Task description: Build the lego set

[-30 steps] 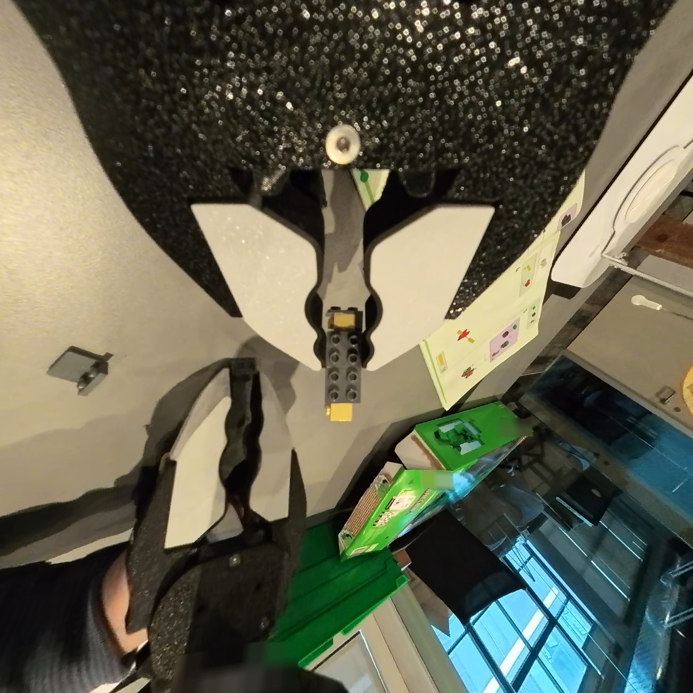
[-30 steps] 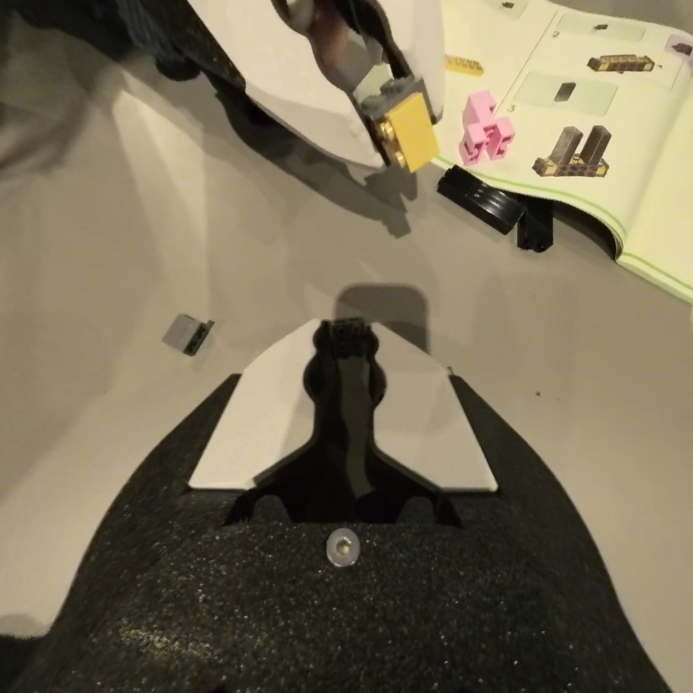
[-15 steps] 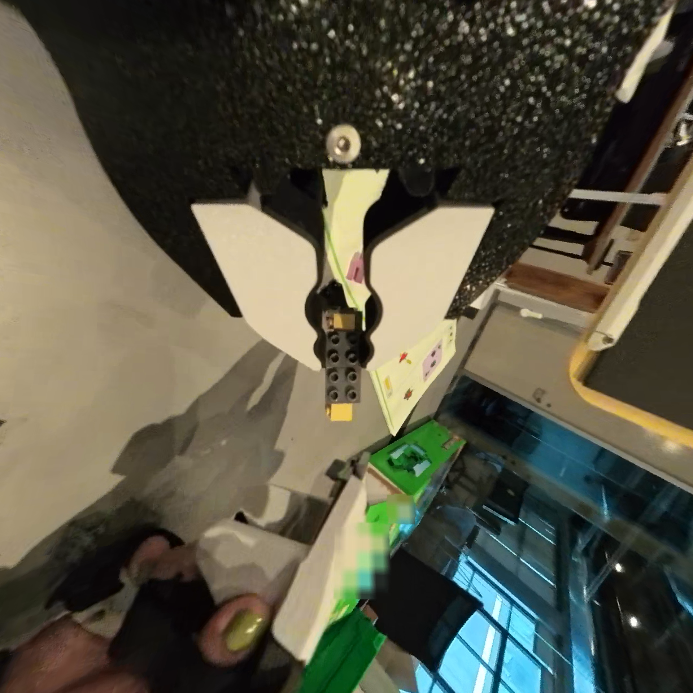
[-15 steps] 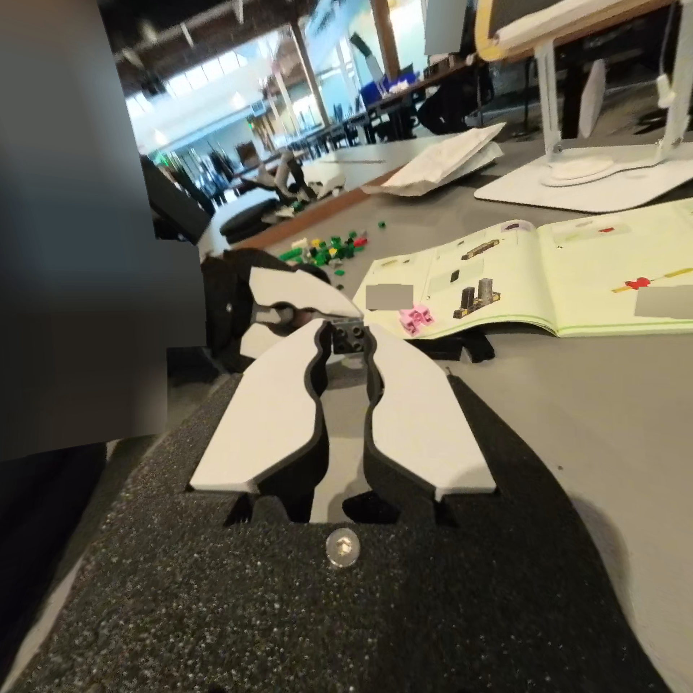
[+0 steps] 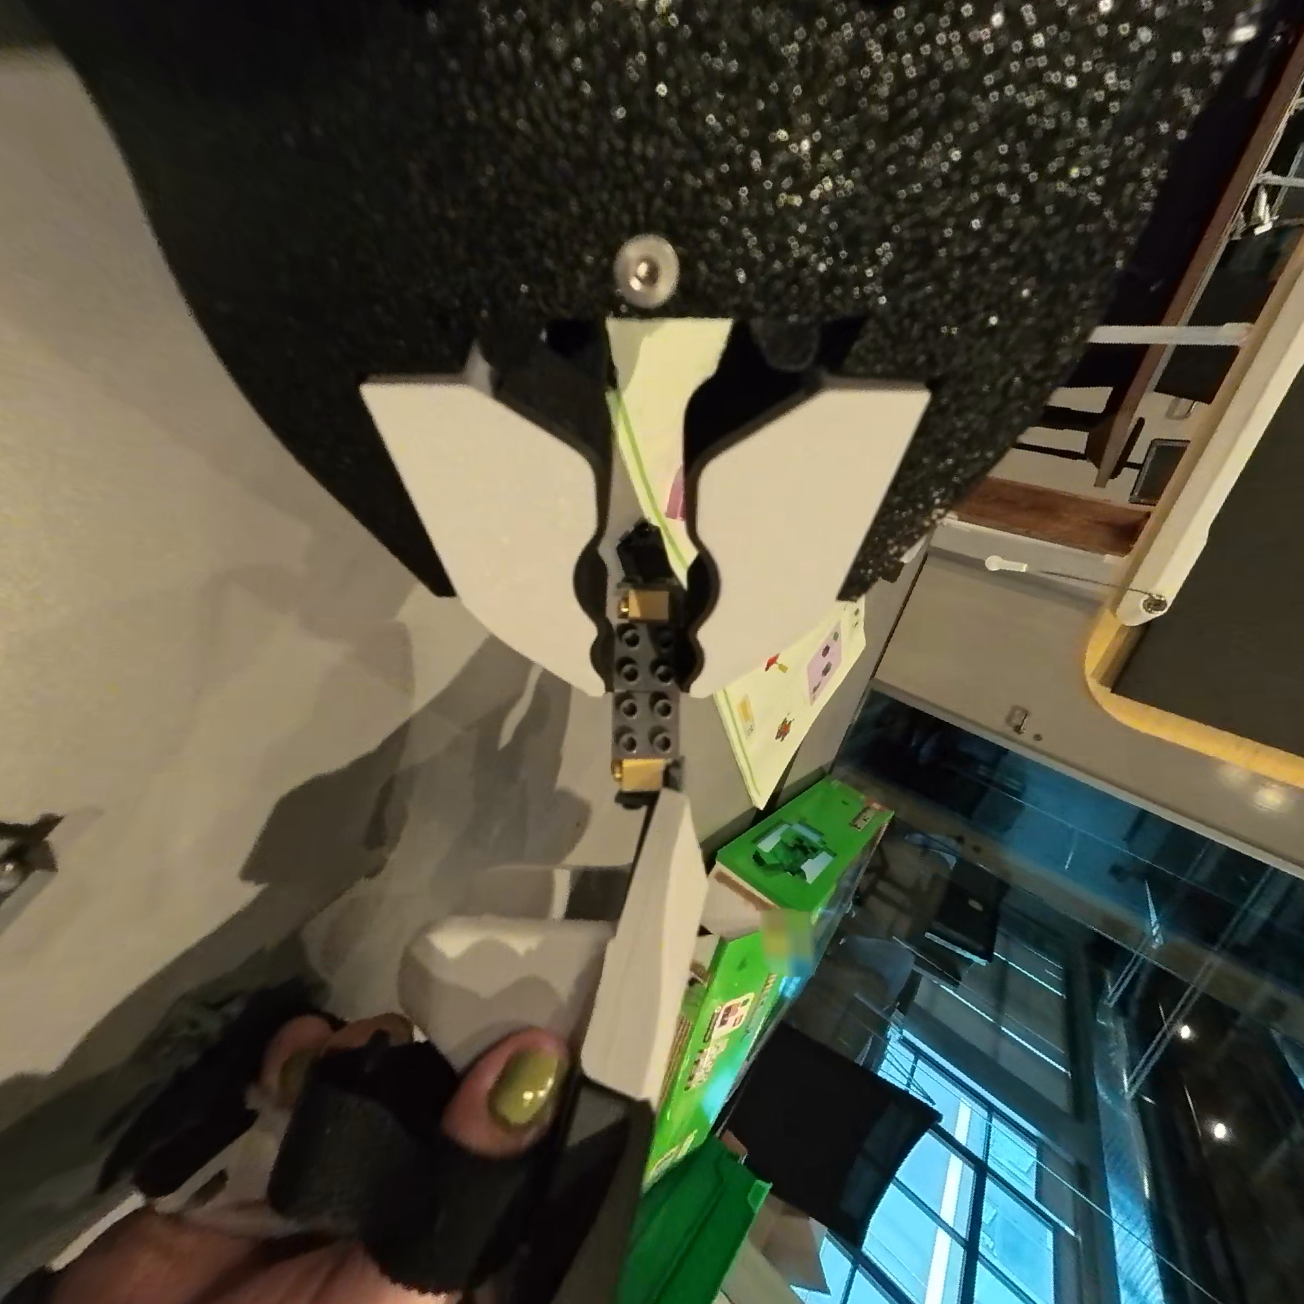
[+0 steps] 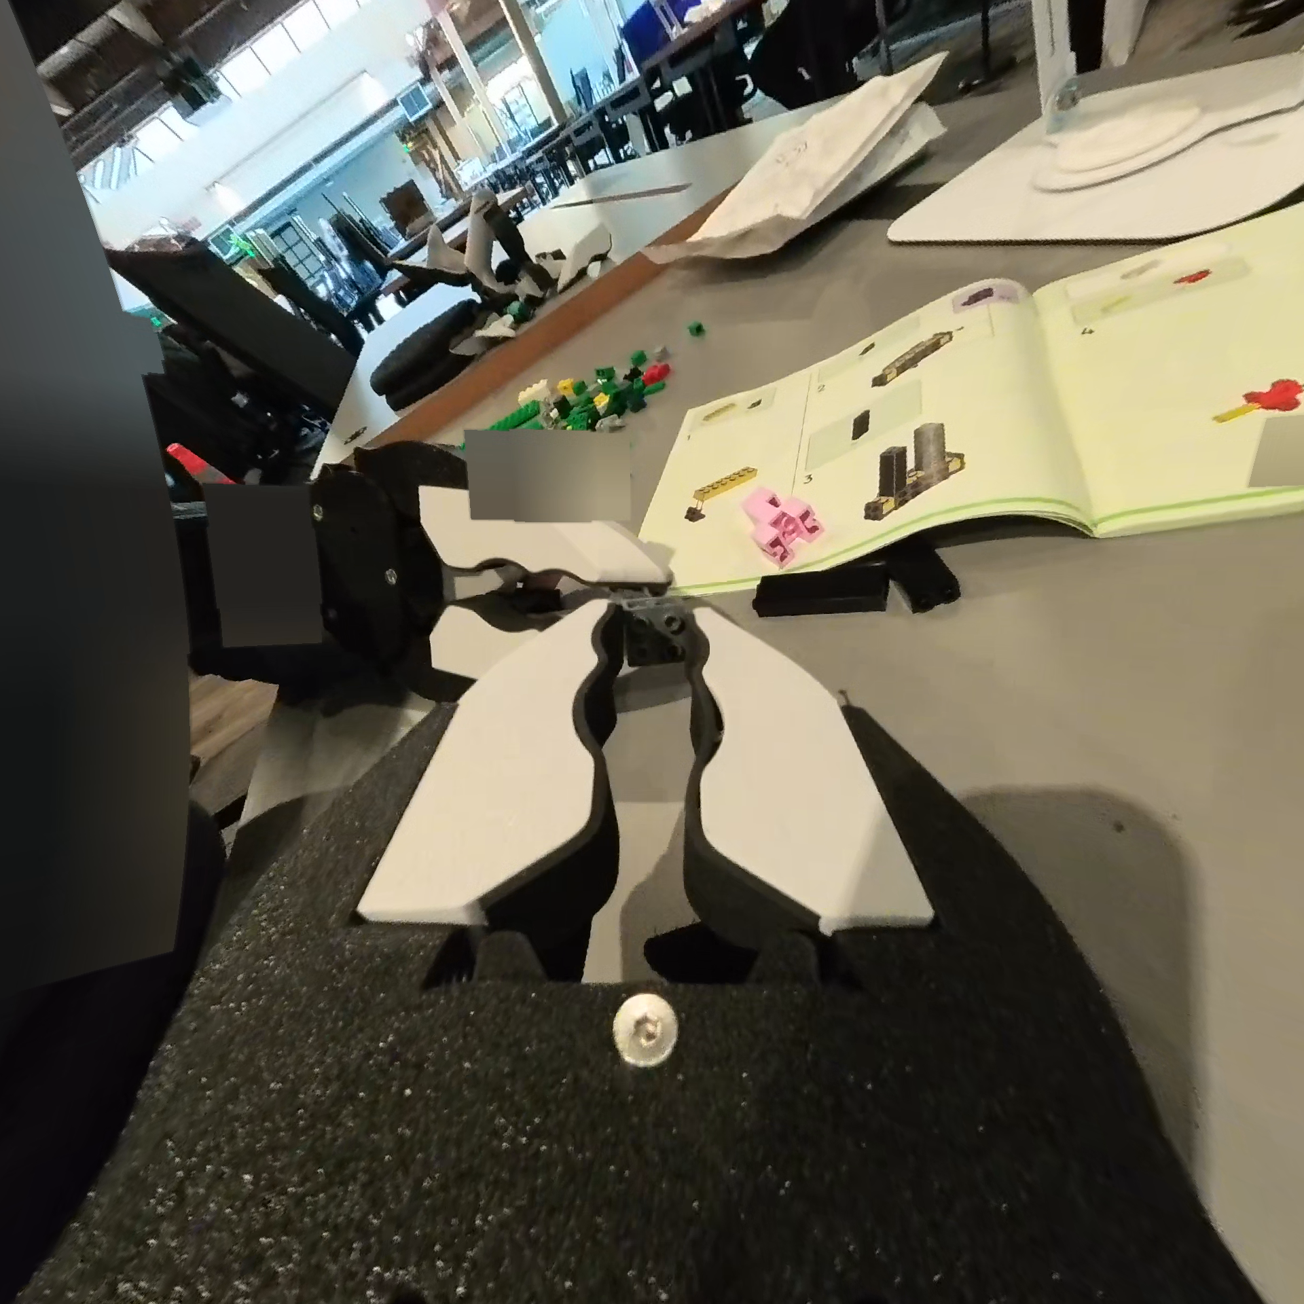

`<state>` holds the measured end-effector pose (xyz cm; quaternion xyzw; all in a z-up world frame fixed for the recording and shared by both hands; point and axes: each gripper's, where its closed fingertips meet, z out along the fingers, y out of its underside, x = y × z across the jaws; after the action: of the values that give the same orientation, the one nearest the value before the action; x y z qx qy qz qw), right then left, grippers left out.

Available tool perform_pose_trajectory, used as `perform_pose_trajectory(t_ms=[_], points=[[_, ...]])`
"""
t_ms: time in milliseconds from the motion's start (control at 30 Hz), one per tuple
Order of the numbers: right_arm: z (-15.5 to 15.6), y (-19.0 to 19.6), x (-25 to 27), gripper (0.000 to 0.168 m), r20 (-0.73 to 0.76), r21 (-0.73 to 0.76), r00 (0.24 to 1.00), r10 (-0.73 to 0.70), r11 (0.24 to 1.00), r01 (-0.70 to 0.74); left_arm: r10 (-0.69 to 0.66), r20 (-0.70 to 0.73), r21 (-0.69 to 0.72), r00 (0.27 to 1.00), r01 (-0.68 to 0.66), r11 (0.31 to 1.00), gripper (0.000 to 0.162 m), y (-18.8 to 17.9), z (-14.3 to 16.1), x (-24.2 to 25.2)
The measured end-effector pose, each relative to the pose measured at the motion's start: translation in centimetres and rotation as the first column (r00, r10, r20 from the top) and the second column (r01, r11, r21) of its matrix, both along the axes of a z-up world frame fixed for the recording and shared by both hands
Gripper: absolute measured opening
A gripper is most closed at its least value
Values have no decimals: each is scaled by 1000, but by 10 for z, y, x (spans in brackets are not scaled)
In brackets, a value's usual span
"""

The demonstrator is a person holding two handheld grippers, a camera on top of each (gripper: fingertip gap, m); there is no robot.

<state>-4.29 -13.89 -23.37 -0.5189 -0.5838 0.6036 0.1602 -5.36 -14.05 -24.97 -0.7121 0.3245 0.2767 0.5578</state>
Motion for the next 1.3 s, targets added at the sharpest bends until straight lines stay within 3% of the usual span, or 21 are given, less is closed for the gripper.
perform_pose_trajectory(t_ms=[600,1300], points=[[-5,-1,2,16,86,-2,996,-7,1000,7,-2,-55,0,998,2,1000,17,0,-1,2],[-1,-6,8,20,68,28,997,49,998,-51,-9,-128,39,992,14,999,17,-1,5,7]])
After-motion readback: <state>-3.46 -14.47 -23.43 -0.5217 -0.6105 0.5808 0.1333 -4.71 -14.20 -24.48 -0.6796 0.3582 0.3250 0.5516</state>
